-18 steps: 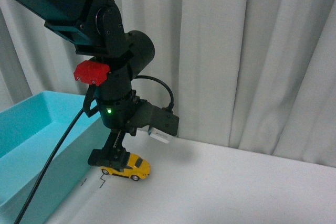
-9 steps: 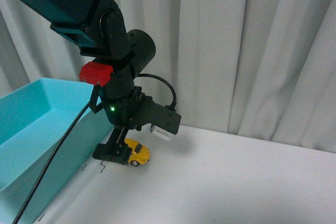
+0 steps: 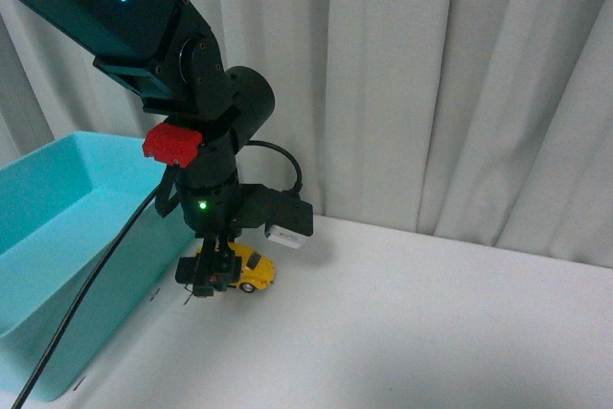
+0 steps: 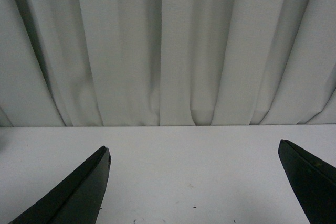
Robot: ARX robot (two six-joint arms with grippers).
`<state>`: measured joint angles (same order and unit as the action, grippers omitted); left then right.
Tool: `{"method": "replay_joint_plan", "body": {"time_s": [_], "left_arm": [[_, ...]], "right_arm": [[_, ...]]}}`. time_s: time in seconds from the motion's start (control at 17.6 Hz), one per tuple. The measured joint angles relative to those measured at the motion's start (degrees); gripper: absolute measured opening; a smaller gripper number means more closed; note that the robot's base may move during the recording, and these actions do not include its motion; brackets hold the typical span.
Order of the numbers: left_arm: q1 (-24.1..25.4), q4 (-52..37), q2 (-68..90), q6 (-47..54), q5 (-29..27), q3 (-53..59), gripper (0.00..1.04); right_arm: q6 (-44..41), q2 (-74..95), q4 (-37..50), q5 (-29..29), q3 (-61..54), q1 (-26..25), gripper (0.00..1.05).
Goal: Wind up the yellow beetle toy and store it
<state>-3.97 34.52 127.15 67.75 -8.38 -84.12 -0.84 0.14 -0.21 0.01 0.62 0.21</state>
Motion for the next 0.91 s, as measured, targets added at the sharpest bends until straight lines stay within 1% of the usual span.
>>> {"method": "replay_joint_plan", "body": {"time_s": [0.17,0.23,0.4,0.51,0.62,0.68,0.85,0.91], "left_arm": [[-0.3,0.9,0.0,0.0,0.1,-0.8,0.44],[-0.4,1.7,0.0,0.9,0.7,-1.3,0.41],[-0.7,4.7,0.0,4.7,1.7,-3.5,0.40],[-0.9,7.1,-1.5,11.7,4.7,-4.6,0.40],[-0.9,10.8,-5.4,13.4,9.5,-5.5,0.40],[-0.9,10.6,-8.8,13.0,12.8,-5.5,0.40],[0.6,9.2,-20.1,5.6,25.2,-7.0,0.40],[2.2,8.5,-23.7,2.6,27.7,-7.0,0.40]], "right_arm": [[0.0,0.0,0.0,0.0,0.0,0.0,0.98],[0.0,0.0,0.0,0.0,0.0,0.0,0.98],[0.0,0.0,0.0,0.0,0.0,0.0,0.98],[0.0,0.0,0.0,0.0,0.0,0.0,0.98],[0.0,0.0,0.0,0.0,0.0,0.0,0.98],[0.0,0.0,0.0,0.0,0.0,0.0,0.98],[0.0,0.0,0.0,0.0,0.0,0.0,0.98],[0.0,0.0,0.0,0.0,0.0,0.0,0.98]]}}
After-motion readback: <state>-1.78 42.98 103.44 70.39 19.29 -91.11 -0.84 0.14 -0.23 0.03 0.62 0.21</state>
